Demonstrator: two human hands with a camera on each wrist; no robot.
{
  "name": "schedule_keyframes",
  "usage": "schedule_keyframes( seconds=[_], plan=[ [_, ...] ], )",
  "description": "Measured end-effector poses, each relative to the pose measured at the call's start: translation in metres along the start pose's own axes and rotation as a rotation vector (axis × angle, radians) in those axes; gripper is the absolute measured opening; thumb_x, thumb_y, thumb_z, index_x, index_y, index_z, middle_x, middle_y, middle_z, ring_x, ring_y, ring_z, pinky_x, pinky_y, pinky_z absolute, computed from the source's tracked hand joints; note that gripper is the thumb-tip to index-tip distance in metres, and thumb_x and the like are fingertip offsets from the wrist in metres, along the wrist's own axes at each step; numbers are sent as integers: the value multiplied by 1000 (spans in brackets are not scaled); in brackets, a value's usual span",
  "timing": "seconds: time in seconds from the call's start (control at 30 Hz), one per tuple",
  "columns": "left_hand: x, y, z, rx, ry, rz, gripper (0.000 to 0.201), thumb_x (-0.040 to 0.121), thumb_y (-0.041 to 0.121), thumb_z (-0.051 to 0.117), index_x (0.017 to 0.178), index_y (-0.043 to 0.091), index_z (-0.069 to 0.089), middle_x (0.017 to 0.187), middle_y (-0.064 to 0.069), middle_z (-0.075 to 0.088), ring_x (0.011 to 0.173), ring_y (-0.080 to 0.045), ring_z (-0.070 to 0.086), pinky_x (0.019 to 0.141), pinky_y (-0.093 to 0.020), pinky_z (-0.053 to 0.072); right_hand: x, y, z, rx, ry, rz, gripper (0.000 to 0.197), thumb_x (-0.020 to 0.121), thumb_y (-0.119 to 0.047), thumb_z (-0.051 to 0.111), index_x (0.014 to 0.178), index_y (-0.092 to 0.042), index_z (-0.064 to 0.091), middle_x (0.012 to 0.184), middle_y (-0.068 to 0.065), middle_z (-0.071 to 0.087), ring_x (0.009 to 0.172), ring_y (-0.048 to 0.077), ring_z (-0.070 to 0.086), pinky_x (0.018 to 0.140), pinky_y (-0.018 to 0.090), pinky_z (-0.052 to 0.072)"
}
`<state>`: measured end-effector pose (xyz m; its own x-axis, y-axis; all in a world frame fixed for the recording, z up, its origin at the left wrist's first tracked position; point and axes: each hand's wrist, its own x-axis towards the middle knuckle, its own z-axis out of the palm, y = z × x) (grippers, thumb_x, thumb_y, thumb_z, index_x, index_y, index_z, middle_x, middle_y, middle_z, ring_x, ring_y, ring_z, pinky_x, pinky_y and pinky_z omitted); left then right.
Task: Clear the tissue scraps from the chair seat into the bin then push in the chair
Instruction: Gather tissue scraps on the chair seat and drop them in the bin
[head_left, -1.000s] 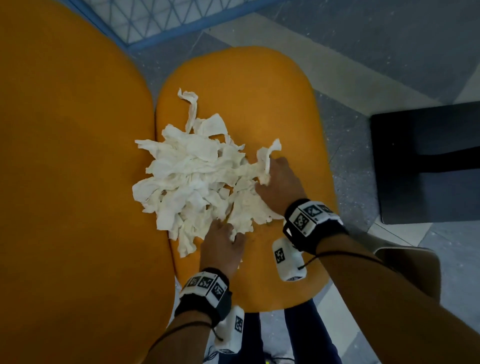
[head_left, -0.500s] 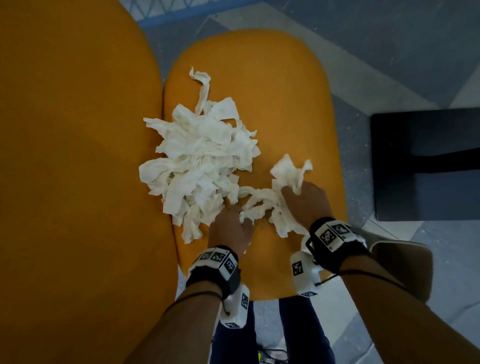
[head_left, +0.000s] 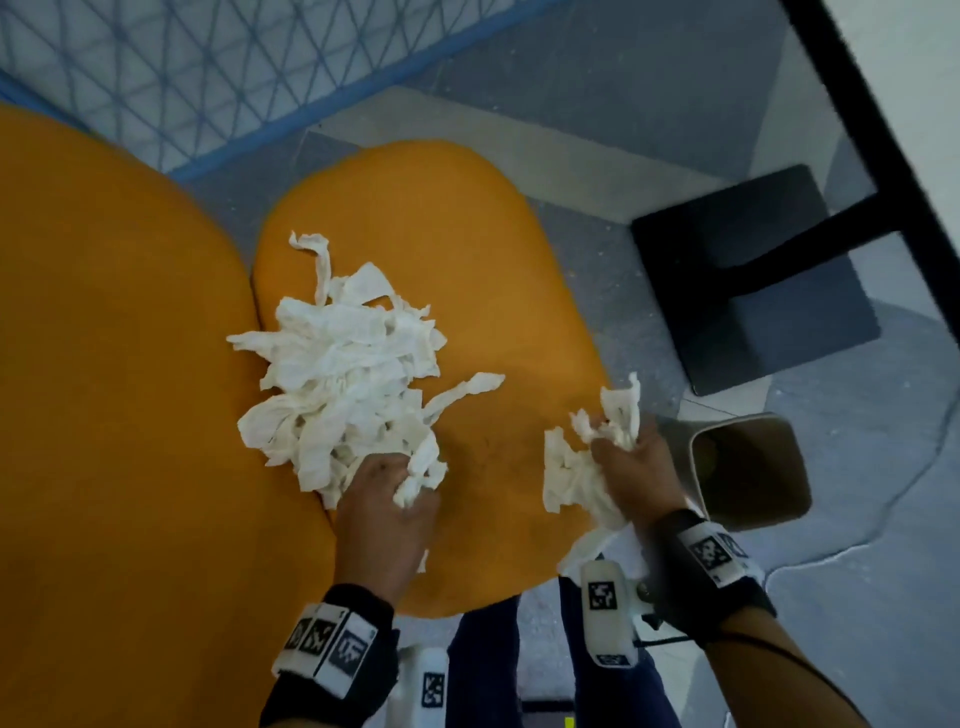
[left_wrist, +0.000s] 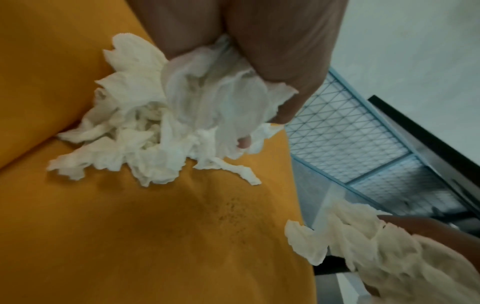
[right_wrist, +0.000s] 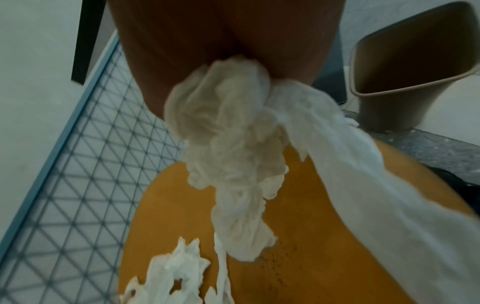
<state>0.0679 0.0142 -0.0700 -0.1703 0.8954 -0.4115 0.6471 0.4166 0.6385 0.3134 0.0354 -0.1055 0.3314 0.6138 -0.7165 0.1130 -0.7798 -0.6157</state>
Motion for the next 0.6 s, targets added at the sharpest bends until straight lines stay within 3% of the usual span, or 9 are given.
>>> schedule_keyframes(
  seconds=[0.1,0.17,0.2,0.27,0.33,0.43,0.53,0.6],
  plan=[
    [-1,22,5,-17,-44,87,19,78,1,70,86,18,67,81,3,65,73,-20,63,67,-38,56,-14,11,-23,44,65,16,12,82,-12,61,74,-6,67,81,16,72,79,31,69,74,48,56],
    [-2,43,16,21,-93,148,23,81,0,67,77,20,55,67,-4,60,59,-25,61,54,-41,55,-22,18,-41,87,108,10,18,78,-15,60,63,-8,62,65,9,64,65,24,61,64,41,52],
    [-3,53,23,32,-130,172,26,83,0,64,77,21,50,67,-6,57,57,-25,59,53,-39,55,-25,23,-50,115,124,21,18,76,-17,58,59,-11,58,60,6,61,63,23,58,63,40,50],
    [-6,75,43,36,-228,238,27,84,-4,58,80,20,48,73,-5,55,63,-19,55,58,-16,46,-29,38,-71,165,165,84,18,73,-19,57,56,-14,55,58,3,59,63,24,57,67,44,52],
    [-13,98,70,47,-339,303,27,86,-7,54,81,19,51,78,-3,59,72,-16,52,58,-10,39,-33,56,-94,223,221,152,16,68,-27,55,57,-16,58,59,4,61,64,27,60,71,49,53],
    [-28,125,120,83,-475,385,24,90,1,53,78,22,55,70,-3,59,59,-16,49,50,-17,35,-36,87,-131,343,325,225,26,69,-39,54,62,-15,59,65,6,64,72,33,64,76,50,52],
    [-52,147,175,157,-554,488,19,90,24,56,71,23,56,59,-2,56,53,-18,49,50,-32,41,-37,123,-166,456,378,287,46,77,-58,51,61,-16,61,68,6,66,73,30,63,78,46,50],
    [-71,158,212,226,-590,536,28,89,30,61,64,19,54,54,-2,55,52,-19,50,51,-41,44,-35,148,-189,514,402,338,64,77,-72,39,76,-15,68,82,8,68,84,29,63,86,44,48]
  ],
)
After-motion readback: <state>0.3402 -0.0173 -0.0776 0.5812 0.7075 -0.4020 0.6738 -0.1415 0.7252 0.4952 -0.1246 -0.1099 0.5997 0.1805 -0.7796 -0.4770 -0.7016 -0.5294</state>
